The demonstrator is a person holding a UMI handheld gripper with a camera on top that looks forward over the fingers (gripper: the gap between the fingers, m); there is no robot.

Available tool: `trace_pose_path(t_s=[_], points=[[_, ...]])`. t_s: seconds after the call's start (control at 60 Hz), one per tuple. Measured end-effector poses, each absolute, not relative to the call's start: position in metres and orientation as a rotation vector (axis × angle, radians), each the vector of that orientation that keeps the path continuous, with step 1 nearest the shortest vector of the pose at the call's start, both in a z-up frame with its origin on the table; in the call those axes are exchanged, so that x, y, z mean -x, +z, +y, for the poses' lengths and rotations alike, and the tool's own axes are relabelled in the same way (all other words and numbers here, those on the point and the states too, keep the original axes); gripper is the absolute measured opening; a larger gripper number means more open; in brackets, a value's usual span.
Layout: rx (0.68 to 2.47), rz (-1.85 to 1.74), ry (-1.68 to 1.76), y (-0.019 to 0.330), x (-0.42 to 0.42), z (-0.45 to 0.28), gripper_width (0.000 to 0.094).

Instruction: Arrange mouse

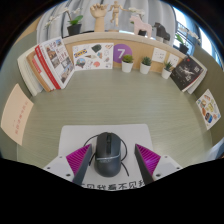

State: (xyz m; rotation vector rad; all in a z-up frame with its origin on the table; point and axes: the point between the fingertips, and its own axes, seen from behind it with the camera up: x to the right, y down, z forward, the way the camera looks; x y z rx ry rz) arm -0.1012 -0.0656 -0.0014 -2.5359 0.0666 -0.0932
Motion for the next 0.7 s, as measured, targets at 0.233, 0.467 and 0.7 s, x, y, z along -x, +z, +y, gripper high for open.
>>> trace_pose_path(t_s=[0.233,0.467,0.7], points=[[2.398,0.069,-0.002,0.09,0.101,-0.078,0.0866],[2.278,0.049,0.031,0.166,0.081,-0.114,0.0864],[2.22,0.023,0.036,0.191,0.057,-0.164,0.0852]])
